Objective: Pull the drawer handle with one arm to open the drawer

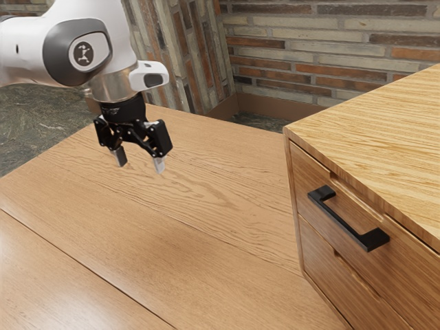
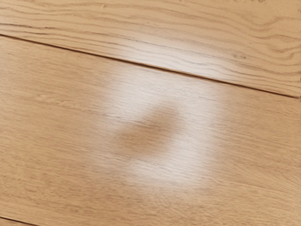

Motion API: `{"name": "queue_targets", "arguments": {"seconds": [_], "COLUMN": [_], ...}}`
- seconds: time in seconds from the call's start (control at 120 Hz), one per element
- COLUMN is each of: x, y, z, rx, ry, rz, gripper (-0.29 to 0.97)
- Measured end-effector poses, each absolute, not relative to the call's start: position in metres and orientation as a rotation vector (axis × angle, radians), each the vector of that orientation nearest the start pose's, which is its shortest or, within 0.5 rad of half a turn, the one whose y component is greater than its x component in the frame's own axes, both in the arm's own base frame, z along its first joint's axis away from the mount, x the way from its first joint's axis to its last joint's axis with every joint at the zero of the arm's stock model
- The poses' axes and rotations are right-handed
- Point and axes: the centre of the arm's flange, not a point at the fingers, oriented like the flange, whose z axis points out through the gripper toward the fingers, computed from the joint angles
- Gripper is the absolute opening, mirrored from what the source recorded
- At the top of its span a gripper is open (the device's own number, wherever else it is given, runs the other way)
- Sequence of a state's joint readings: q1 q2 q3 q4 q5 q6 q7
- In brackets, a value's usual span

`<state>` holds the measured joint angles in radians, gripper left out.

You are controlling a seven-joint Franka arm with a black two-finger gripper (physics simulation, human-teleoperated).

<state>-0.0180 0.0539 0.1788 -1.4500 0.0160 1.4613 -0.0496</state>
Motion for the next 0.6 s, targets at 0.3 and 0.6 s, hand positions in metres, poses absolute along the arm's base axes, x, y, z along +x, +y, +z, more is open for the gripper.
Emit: {"name": "queue_targets", "arguments": {"seconds": [0.3,0.6], "x": [0.547,0.453], "y": [0.100,0.016], "z": [0.649,0.785], "rx": [-3.117,-3.114], "ry": [-0.371,-0.781], "rz": [0.044,-0.353], "gripper": [0.68,0.68]}}
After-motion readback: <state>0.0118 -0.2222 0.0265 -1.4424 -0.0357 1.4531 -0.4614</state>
